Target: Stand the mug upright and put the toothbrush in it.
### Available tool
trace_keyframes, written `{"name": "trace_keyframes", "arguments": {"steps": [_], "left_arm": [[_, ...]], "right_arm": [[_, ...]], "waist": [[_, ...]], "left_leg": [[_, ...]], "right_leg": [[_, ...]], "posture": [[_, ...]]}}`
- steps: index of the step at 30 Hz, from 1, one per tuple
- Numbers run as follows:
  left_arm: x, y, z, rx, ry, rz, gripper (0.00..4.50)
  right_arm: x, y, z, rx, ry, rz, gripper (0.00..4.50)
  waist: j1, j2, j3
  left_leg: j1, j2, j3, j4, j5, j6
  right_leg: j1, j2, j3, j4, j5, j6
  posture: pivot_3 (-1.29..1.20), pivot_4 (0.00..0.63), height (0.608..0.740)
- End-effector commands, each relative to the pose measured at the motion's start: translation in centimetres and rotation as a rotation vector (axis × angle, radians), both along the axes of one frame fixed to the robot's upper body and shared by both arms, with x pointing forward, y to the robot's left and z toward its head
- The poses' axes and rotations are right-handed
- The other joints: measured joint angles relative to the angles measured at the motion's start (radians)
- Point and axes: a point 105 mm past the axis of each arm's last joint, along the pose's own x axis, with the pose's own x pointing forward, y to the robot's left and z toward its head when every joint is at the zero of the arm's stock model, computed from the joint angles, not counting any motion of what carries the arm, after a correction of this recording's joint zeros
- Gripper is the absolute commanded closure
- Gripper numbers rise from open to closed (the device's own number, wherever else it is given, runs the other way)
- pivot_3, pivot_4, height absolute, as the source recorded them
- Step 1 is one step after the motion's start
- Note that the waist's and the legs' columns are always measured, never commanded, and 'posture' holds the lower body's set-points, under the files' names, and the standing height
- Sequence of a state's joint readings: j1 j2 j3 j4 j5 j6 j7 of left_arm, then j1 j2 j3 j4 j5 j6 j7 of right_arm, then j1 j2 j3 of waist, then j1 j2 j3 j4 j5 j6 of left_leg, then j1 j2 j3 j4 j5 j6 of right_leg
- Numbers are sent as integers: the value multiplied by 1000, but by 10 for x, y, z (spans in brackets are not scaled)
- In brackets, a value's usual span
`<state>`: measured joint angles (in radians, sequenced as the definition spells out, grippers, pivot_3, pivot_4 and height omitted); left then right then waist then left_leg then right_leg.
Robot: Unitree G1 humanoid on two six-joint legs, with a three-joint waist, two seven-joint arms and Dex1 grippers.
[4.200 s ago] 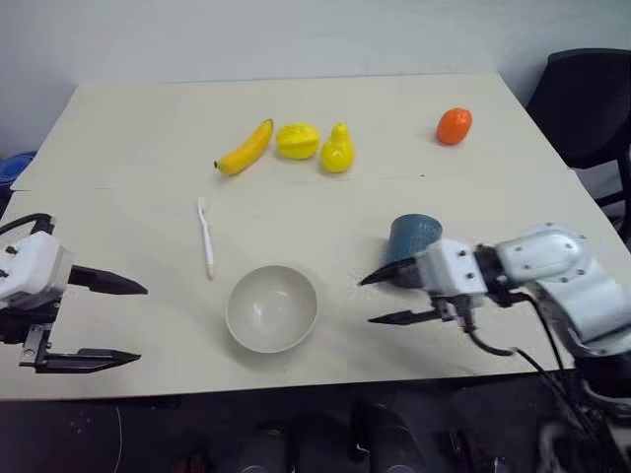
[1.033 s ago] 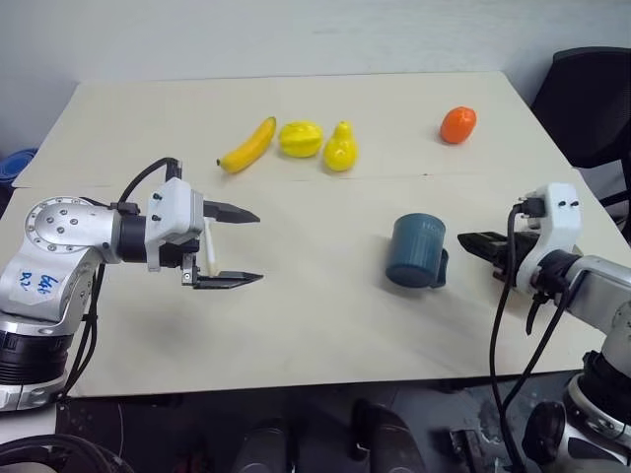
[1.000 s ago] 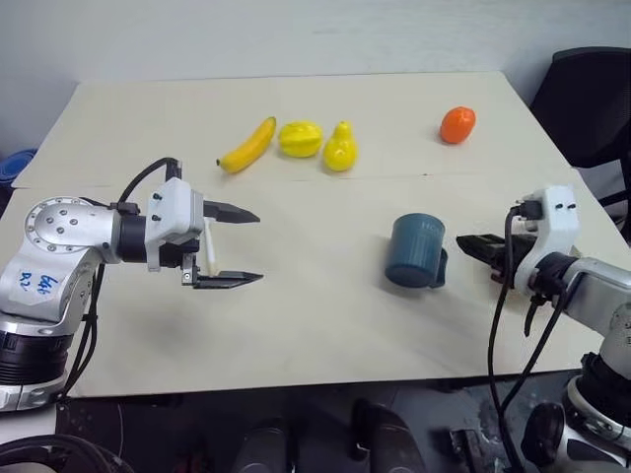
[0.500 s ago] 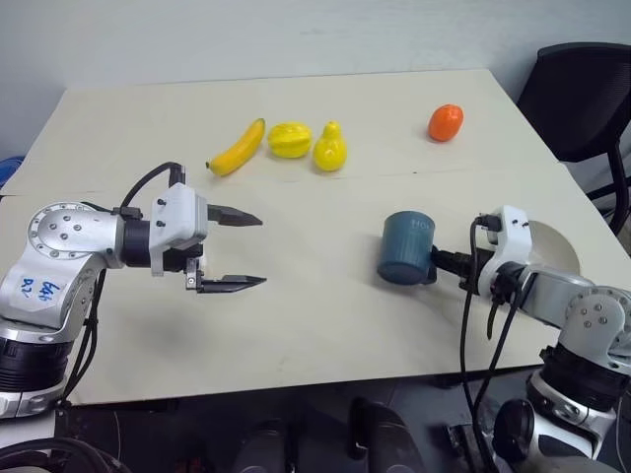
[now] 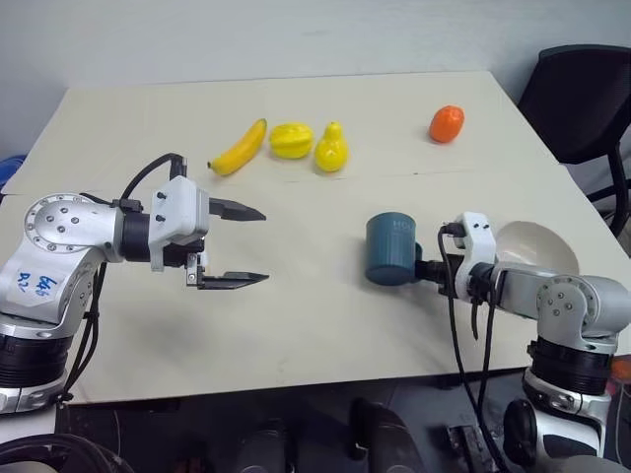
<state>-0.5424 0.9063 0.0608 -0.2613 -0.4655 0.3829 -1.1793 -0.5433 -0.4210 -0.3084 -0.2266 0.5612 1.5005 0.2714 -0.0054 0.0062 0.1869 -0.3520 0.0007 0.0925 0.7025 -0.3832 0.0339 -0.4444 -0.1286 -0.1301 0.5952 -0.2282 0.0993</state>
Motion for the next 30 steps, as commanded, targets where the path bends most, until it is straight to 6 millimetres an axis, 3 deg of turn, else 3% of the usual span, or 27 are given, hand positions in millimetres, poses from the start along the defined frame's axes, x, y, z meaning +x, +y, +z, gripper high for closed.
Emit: {"name": "trace_keyframes", "arguments": {"steps": [1,3,6,11,14,17,19,21,25,30], "left_arm": [[-1,-1,11,-2,-46,-9,0],[-1,0,11,-2,-47,-7,0],[-1,2,11,-2,-46,1,0],[0,12,13,-34,-45,73,0],[1,25,17,-79,-49,165,0],[1,39,19,-115,-54,267,0],[0,51,22,-150,-61,349,0],[-2,58,25,-172,-61,400,0],[-9,64,27,-145,-69,448,0],[-16,66,31,-119,-59,458,0]], "right_arm": [[0,2,-11,-17,32,17,4000],[1,3,-10,-18,26,27,4457],[2,7,-6,-7,0,41,4457],[27,29,47,-11,-366,65,4457],[41,57,77,9,-602,90,4457],[52,87,94,31,-804,93,4457],[58,104,102,-48,-1010,70,4457],[58,126,88,-109,-1093,140,4457],[60,160,52,-87,-1094,194,4457],[59,174,22,-103,-1079,226,4457]], "waist": [[-2,0,0],[-3,0,0],[-3,0,0],[-12,0,0],[-26,0,0],[-33,0,0],[-37,0,0],[-40,0,0],[-44,0,0],[-52,0,0]], "left_leg": [[0,1,0,0,0,0],[0,2,0,0,0,0],[0,2,0,0,0,0],[0,3,0,0,0,0],[0,3,0,-1,0,0],[0,3,1,-3,0,-1],[0,3,0,-3,0,-2],[0,3,0,-3,0,-2],[0,4,0,-3,0,-2],[0,6,-1,-3,0,-2]], "right_leg": [[0,0,0,0,0,0],[0,0,0,0,0,0],[0,0,0,0,0,0],[0,0,0,0,0,0],[-1,1,0,-1,0,0],[-1,2,1,-1,0,0],[-2,2,0,-2,0,0],[-2,2,0,-2,0,0],[-1,0,0,-2,0,0],[-1,1,-1,-2,0,0]], "posture": [[0,150,740],[0,150,740],[0,150,740],[0,150,740],[0,150,740],[0,150,740],[0,150,740],[0,150,740],[0,150,740],[0,150,740]]}}
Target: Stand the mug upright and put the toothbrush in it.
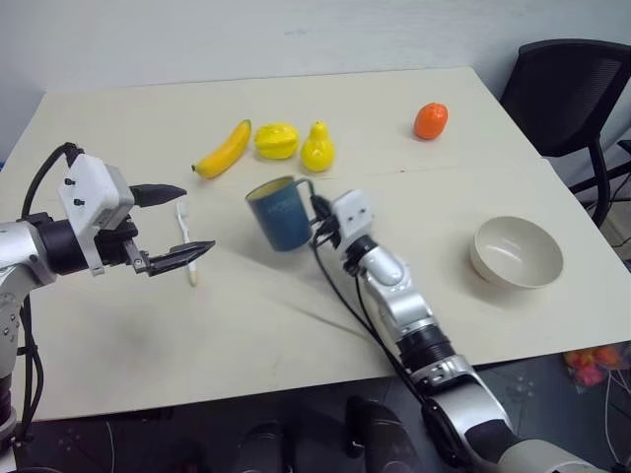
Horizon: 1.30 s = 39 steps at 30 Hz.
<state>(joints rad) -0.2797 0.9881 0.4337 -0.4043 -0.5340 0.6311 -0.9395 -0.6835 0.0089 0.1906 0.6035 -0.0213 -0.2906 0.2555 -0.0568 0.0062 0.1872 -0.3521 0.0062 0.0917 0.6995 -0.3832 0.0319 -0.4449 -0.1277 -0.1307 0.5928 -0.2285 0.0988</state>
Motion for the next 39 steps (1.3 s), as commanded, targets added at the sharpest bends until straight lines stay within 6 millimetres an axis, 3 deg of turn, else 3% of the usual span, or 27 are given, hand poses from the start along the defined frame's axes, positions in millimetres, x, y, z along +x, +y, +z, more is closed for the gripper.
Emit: {"name": "trace_keyframes", "arguments": {"steps": [1,6,9,12,16,22,27,30,32,39], "left_arm": [[-9,-1,14,27,-41,-3,0],[-9,-3,14,46,-23,-12,0],[-5,5,3,63,33,31,0],[1,20,-14,106,93,123,0],[15,35,-24,40,124,261,0],[51,41,-43,-188,206,534,0],[82,43,-52,-385,263,780,0],[99,30,-61,-404,308,838,0],[112,18,-67,-409,363,840,0],[132,13,-85,-358,492,942,0]], "right_arm": [[-3,2,-1,6,-56,6,4457],[-12,-12,-25,-36,-24,34,4457],[-19,-28,-21,-27,-38,42,3693],[-27,-40,-12,-41,-57,55,2633],[-42,-55,2,-103,-76,87,1286],[-87,-106,36,-189,27,193,1286],[-134,-119,75,-189,158,418,1286],[-157,-122,112,-159,188,535,704],[-165,-122,131,-169,186,570,62],[-173,-121,156,-222,161,589,21]], "waist": [[0,0,0],[1,0,0],[2,0,0],[3,0,0],[6,0,0],[47,2,1],[62,-2,0],[71,-4,0],[73,-4,1],[82,-10,-1]], "left_leg": [[0,0,0,0,0,0],[1,1,0,0,0,0],[1,1,0,0,0,-1],[1,2,0,0,0,-1],[1,3,0,0,0,-1],[0,2,0,2,-1,-1],[1,1,0,4,0,1],[1,0,1,4,0,1],[1,0,1,4,-1,1],[0,-2,2,4,0,2]], "right_leg": [[0,0,0,0,0,0],[1,1,0,0,0,0],[1,1,0,0,0,-1],[1,1,1,0,0,-1],[1,2,1,0,0,-1],[0,1,1,1,0,-1],[1,0,1,3,1,0],[1,-1,1,3,1,0],[1,-1,1,3,1,0],[1,-2,0,1,2,1]], "posture": [[0,150,740],[0,150,740],[0,150,740],[0,150,740],[0,150,740],[0,150,740],[0,150,740],[0,150,740],[0,150,740],[0,150,740]]}}
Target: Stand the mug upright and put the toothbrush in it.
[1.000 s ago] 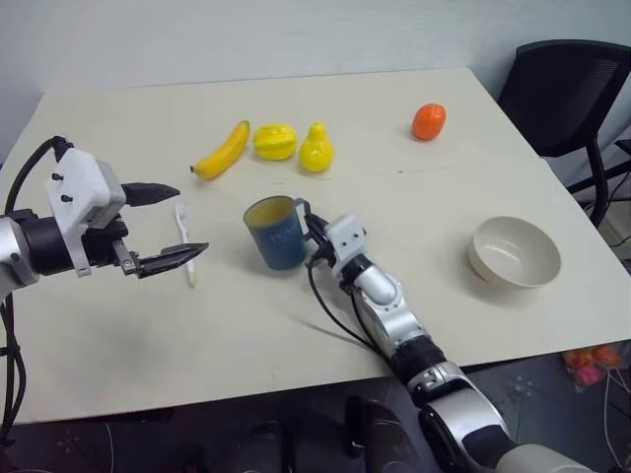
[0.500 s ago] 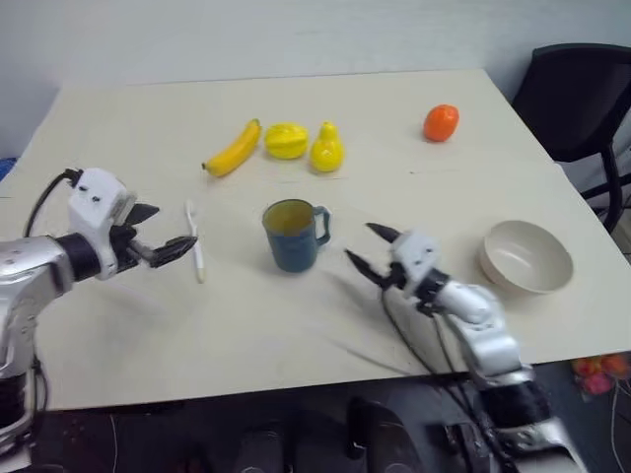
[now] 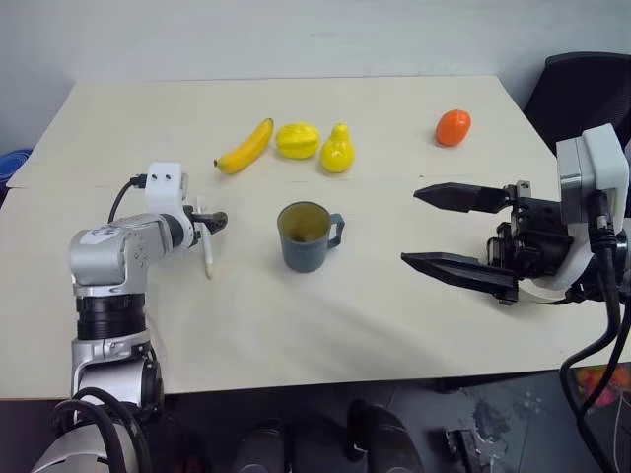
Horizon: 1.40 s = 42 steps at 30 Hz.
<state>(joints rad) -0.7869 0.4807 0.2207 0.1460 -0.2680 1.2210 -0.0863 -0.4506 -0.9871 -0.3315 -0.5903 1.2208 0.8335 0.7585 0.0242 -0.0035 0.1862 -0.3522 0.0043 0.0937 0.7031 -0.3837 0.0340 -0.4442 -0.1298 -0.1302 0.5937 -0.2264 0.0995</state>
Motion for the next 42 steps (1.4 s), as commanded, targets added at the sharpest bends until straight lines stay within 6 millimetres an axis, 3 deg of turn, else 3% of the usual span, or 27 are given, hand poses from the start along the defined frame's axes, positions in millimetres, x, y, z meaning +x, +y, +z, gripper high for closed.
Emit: {"name": "trace_keyframes", "arguments": {"steps": [1,6,9,17,20,21,24,26,28,29,31,34,38,42], "left_arm": [[8,-3,7,-33,23,50,0],[12,-20,-3,-149,96,71,0],[10,-29,-7,-198,128,63,617],[5,-13,-16,-301,198,190,3126],[11,-3,-3,-237,124,219,4079],[18,-2,11,-265,50,220,4304],[34,-12,56,-402,-161,149,4304],[36,-33,103,-484,-361,-16,4304],[23,-61,160,-518,-610,-248,4304],[12,-75,176,-512,-693,-354,4304],[-8,-102,192,-497,-787,-540,4304],[-31,-134,190,-514,-820,-737,4304],[-53,-174,150,-293,-790,-946,4304],[-45,-174,120,-177,-763,-913,4304]], "right_arm": [[-3,-2,18,-3,-71,-16,21],[2,0,17,-24,-105,-48,21],[0,2,16,-28,-114,-43,0],[5,-1,15,-24,-105,-60,0],[8,-4,17,20,-81,-78,0],[10,-7,14,24,-63,-93,0],[15,-16,7,34,-8,-134,0],[17,-21,8,54,-5,-171,0],[23,-27,10,92,-3,-236,0],[24,-30,10,105,-1,-256,0],[27,-33,8,104,-3,-292,0],[29,-34,2,91,0,-335,0],[31,-38,-9,48,2,-390,0],[30,-42,-10,64,1,-417,0]], "waist": [[2,-1,0],[7,-5,0],[8,-5,-1],[5,-5,-1],[4,-5,-1],[5,-5,-1],[6,-8,1],[6,-9,1],[8,-10,2],[7,-10,2],[5,-10,2],[4,-10,2],[2,-10,2],[1,-10,2]], "left_leg": [[0,-1,0,0,0,0],[-1,-2,-1,1,1,2],[-1,-3,-1,1,1,2],[-1,-3,-1,1,1,2],[-1,-3,-1,1,1,2],[0,-3,-1,1,1,2],[-1,-3,-1,2,1,1],[-2,-3,-1,2,1,1],[-3,-3,-1,2,1,1],[-4,-3,-1,3,1,1],[-4,-3,-1,3,1,0],[-4,-4,0,2,1,0],[-1,-5,1,3,1,1],[-1,-4,1,4,2,1]], "right_leg": [[0,-1,0,0,0,0],[0,-3,0,-1,2,3],[0,-4,0,-1,2,3],[0,-3,1,0,2,3],[0,-3,1,0,2,3],[0,-3,1,0,2,3],[0,-3,0,0,2,3],[0,-3,-1,0,2,3],[0,-4,-2,-1,2,3],[0,-4,-3,-2,2,3],[0,-4,-3,-3,2,3],[0,-3,-3,-3,2,3],[1,-2,-1,0,2,3],[1,-1,1,-1,4,0]], "posture": [[0,150,740],[0,150,740],[0,150,740],[0,150,740],[0,150,740],[0,150,740],[0,150,740],[0,150,740],[0,150,740],[0,150,740],[0,150,740],[0,150,740],[0,150,740],[0,150,740]]}}
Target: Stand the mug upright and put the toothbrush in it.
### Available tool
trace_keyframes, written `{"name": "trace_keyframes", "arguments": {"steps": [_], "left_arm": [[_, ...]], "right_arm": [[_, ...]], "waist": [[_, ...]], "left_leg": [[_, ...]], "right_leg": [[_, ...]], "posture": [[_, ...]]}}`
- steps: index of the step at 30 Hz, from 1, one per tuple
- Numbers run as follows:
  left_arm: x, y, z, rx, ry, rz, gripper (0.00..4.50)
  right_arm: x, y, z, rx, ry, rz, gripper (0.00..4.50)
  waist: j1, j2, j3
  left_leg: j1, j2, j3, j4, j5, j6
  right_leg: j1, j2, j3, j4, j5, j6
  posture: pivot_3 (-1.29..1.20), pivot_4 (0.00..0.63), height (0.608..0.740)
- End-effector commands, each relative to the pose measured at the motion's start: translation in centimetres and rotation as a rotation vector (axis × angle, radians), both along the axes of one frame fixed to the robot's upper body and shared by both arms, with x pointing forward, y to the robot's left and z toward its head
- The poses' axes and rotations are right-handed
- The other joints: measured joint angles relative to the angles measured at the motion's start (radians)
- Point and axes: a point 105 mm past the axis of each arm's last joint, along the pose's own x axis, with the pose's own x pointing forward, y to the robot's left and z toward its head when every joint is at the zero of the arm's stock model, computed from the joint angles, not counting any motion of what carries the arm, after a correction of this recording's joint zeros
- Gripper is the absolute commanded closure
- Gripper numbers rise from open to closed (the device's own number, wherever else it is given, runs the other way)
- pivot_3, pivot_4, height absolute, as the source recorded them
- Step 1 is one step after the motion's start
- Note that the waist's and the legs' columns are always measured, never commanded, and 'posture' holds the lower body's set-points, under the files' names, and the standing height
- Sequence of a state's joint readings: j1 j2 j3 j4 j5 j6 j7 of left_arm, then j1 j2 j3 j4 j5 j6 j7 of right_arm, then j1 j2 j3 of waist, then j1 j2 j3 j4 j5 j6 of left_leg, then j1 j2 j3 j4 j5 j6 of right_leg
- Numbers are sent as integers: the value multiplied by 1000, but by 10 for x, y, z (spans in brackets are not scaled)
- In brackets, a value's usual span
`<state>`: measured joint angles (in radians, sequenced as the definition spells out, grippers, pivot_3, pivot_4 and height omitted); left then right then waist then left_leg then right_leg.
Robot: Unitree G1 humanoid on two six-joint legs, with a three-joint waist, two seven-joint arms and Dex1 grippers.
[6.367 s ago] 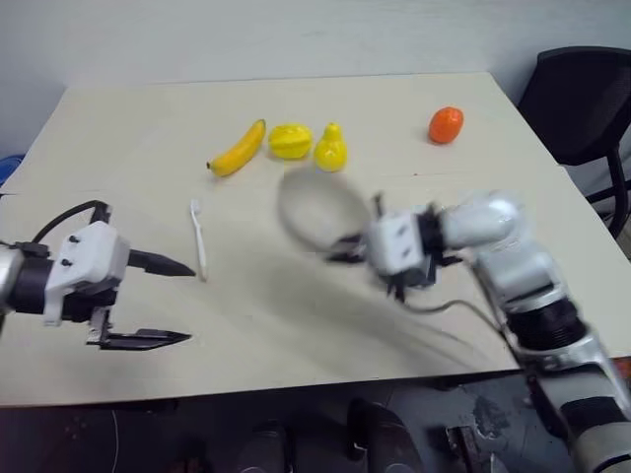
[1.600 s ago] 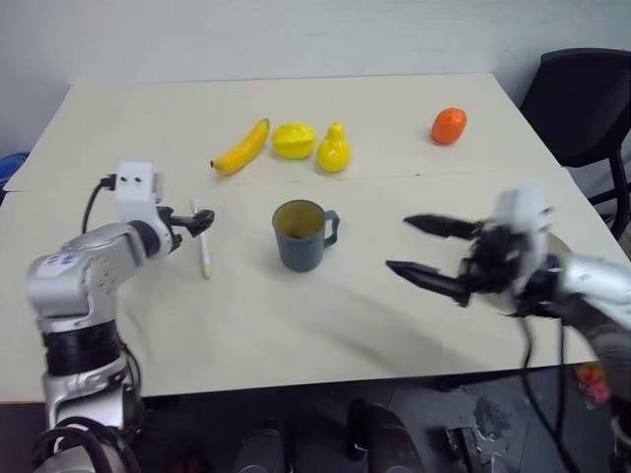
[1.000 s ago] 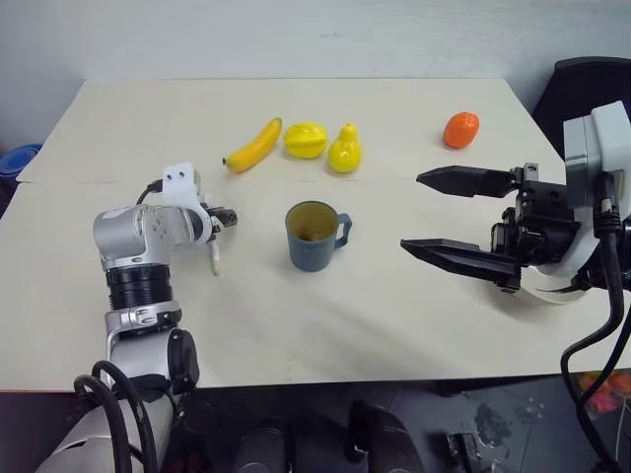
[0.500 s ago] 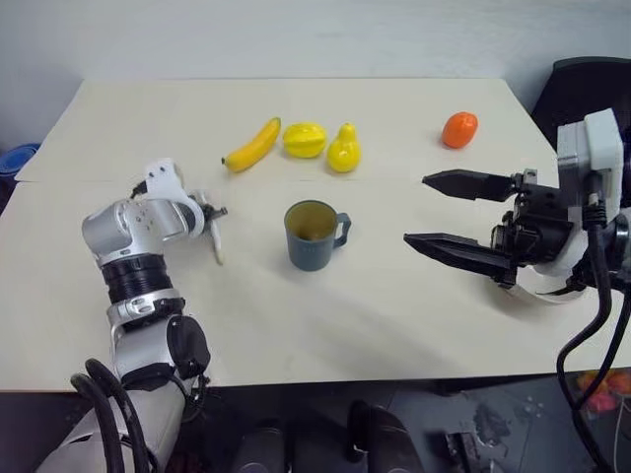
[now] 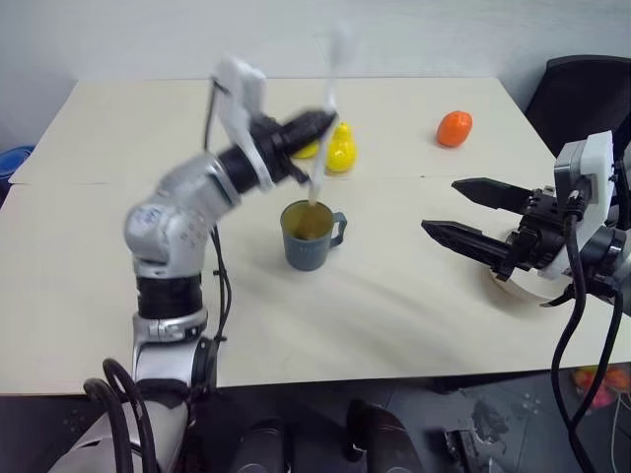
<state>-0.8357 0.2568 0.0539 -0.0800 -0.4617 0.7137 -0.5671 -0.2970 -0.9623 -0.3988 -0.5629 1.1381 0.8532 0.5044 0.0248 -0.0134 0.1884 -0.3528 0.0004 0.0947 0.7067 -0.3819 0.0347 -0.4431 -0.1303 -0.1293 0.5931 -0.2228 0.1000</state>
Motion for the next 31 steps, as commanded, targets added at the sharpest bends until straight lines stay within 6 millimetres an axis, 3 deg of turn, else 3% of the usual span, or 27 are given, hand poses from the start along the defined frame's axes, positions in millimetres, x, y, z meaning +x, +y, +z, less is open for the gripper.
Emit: {"name": "trace_keyframes", "arguments": {"steps": [1,2,4,7,13,17,20,22,24,26,28,31], "left_arm": [[2,7,7,24,-111,79,4304],[5,9,2,43,-133,109,4304],[8,11,-7,58,-136,129,3609],[11,17,-2,25,-195,169,2838],[-10,23,9,-59,-115,27,1075],[-22,50,26,-59,-114,-10,1075],[-36,93,35,167,-196,-33,1075],[-50,122,26,373,-179,-76,1075],[-68,160,0,673,-121,-126,1075],[-78,187,-15,861,-75,-132,1075],[-81,200,-19,920,-57,-115,1075],[-80,198,-12,843,-75,-77,1075]], "right_arm": [[-6,-3,14,18,-77,-25,0],[-6,-4,14,25,-79,-37,0],[-6,-6,14,36,-78,-52,0],[-7,-9,14,48,-74,-57,0],[-1,-10,12,40,-67,-64,0],[3,-13,8,5,-50,-60,0],[2,-18,-7,-117,1,-8,0],[-3,-23,-18,-204,49,47,0],[-10,-28,-24,-260,103,117,0],[-14,-31,-26,-286,127,160,0],[-14,-33,-25,-299,133,180,0],[-8,-32,-23,-289,119,184,0]], "waist": [[1,0,0],[2,0,0],[3,0,0],[6,0,0],[7,0,0],[-1,0,0],[-7,1,1],[-7,2,1],[-11,3,1],[-13,4,2],[-3,5,2],[4,5,3]], "left_leg": [[0,1,0,0,0,0],[0,2,0,0,0,0],[-1,3,-1,0,0,0],[-1,3,-1,0,0,2],[-4,2,-2,4,-1,4],[-4,3,-2,4,-1,4],[-3,4,-1,4,-2,3],[-3,4,-1,4,-3,2],[-3,3,1,2,-3,1],[-1,2,2,-1,-4,1],[-1,5,2,0,-4,1],[-4,8,0,5,-4,1]], "right_leg": [[0,0,0,0,0,0],[0,0,0,0,0,0],[0,-1,-1,-1,0,0],[0,-1,-1,-2,0,1],[0,-2,-1,-2,1,2],[0,-1,-1,-2,1,2],[-1,1,-1,-2,1,2],[-1,3,-1,-2,0,1],[-2,4,-1,-3,0,-1],[-1,4,-1,-5,-1,-1],[-1,3,-1,-4,-1,-1],[-1,3,-3,-3,-1,-1]], "posture": [[0,150,740],[0,150,740],[0,150,740],[0,150,740],[0,150,740],[0,150,740],[0,150,740],[0,150,740],[0,150,740],[0,150,740],[0,150,740],[0,150,740]]}}
